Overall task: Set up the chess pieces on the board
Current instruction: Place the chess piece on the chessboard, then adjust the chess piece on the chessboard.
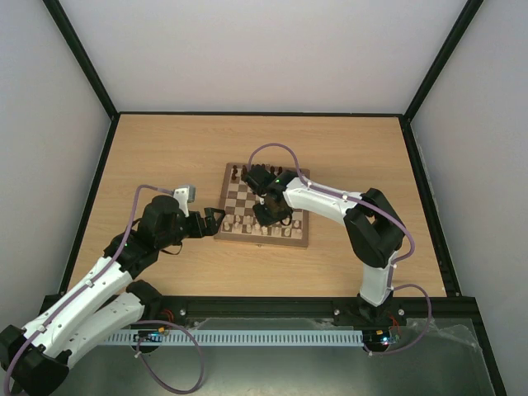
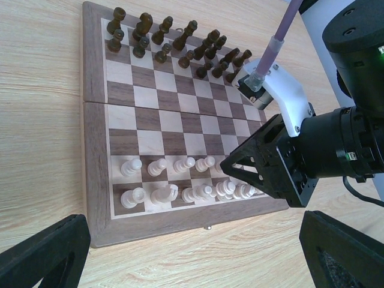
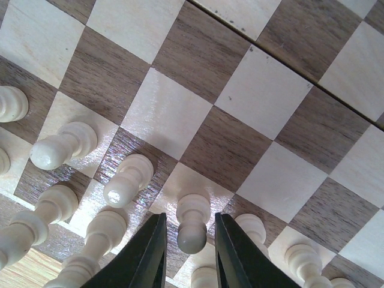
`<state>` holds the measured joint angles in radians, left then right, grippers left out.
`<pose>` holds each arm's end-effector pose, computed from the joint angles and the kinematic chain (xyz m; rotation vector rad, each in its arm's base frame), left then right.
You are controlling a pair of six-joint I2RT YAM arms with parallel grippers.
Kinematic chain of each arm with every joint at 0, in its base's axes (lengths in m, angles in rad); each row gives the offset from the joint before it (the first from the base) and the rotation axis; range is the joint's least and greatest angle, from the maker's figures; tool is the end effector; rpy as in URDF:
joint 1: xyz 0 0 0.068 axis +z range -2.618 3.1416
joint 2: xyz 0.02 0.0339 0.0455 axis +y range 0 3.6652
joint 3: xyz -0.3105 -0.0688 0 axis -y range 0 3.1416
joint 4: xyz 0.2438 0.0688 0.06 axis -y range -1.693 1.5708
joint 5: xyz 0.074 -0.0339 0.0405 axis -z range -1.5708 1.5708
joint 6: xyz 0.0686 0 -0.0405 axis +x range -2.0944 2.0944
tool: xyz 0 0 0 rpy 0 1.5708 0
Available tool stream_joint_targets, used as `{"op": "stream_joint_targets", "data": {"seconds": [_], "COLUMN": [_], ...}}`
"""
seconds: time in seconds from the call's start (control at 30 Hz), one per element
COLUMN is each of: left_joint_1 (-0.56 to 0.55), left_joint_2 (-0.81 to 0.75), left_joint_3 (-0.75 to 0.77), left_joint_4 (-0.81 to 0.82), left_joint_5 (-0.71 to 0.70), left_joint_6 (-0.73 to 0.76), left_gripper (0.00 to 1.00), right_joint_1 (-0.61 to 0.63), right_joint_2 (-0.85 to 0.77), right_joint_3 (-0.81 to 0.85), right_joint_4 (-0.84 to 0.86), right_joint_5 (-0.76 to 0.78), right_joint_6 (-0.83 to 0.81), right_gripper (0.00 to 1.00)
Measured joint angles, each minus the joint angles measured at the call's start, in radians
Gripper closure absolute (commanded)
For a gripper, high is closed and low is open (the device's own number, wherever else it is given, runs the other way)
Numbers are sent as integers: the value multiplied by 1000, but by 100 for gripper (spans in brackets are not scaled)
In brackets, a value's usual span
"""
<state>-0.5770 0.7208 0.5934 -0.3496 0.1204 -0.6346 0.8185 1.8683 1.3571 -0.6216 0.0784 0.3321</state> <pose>0.1316 -0.0955 0.2817 0.0170 2.1608 -0.8556 0.2864 0.2982 0.2145 -0.6325 2.6478 0.2401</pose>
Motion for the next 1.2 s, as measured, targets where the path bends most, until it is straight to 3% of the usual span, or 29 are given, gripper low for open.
{"op": "stream_joint_targets", "data": {"seconds": [0.33,1.0,1.2], "left_joint_1": [5,6,6], "left_joint_2": [26,73,73], "left_joint_3": [0,0,0], "left_joint_4": [3,45,46], "left_joint_5": [8,26,27], "left_joint_6": [4,4,3], "left_gripper": [1,1,1], "right_joint_1": [-2,-26,27], "right_joint_2": [-9,-150,-206], "right_joint_3": [-2,-48,-47], "right_joint_4": [3,30,29], "right_joint_5": [0,-31,-25], "right_joint_6": [0,5,17], "right_gripper": [69,69,66]}}
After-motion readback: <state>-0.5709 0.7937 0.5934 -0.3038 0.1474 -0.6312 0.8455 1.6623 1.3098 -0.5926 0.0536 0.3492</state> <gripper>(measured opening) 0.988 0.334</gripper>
